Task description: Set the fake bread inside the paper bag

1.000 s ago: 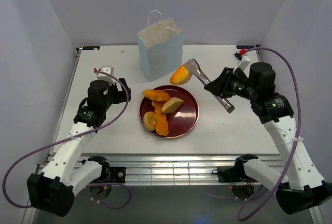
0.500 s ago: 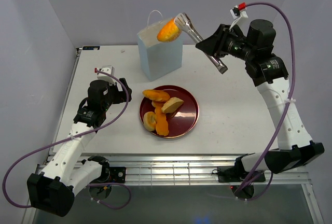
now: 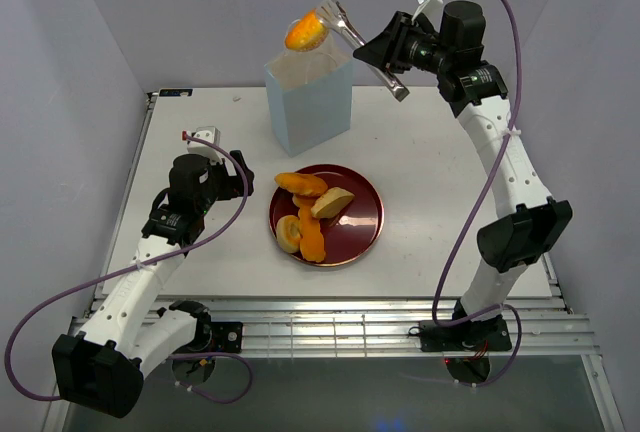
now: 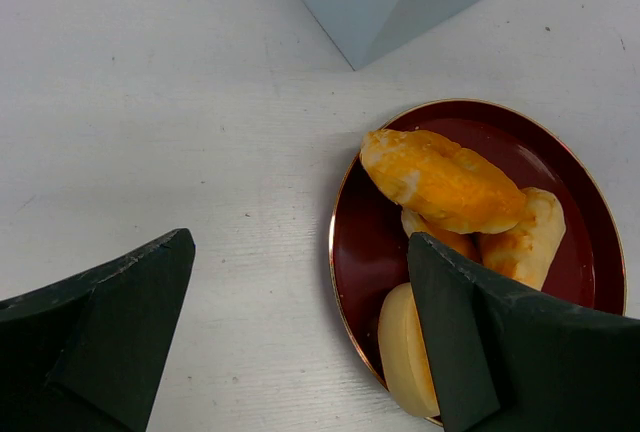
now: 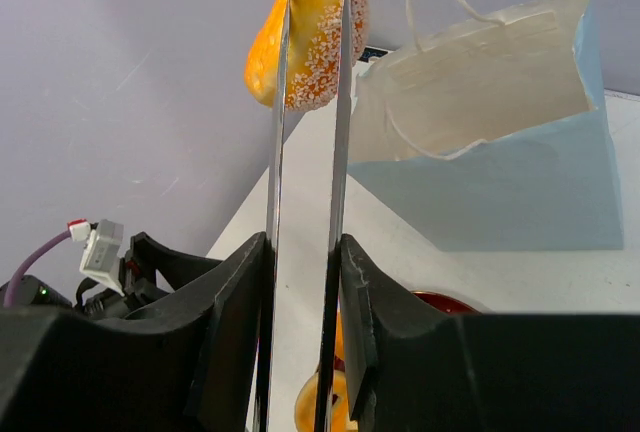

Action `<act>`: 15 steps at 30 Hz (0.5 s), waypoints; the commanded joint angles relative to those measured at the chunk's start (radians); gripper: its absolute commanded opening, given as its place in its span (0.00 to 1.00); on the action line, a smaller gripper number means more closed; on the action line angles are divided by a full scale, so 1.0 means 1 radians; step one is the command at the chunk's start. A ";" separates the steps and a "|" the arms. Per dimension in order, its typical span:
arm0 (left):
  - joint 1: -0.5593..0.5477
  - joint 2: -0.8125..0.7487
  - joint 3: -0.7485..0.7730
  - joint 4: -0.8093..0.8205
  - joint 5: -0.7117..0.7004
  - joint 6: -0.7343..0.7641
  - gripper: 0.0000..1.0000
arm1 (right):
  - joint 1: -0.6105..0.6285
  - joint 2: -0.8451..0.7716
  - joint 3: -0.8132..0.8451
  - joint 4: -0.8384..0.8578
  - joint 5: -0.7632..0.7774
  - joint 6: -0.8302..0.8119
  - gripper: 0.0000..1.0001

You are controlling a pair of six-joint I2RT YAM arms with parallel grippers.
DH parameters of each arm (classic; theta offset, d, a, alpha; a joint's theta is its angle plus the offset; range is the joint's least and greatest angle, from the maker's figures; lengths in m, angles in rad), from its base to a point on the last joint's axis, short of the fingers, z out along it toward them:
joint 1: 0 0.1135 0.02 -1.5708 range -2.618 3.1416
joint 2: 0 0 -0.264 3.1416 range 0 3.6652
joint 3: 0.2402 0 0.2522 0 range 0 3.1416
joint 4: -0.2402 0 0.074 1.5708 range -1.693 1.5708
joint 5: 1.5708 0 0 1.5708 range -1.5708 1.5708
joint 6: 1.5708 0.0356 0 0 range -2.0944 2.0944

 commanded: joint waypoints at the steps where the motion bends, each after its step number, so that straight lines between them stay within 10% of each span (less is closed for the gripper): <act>1: -0.002 -0.015 0.015 0.011 -0.013 0.001 0.98 | -0.002 0.063 0.116 0.095 -0.021 0.028 0.38; 15: -0.002 -0.021 0.018 0.012 0.006 0.001 0.98 | -0.009 0.234 0.175 0.112 -0.069 0.054 0.40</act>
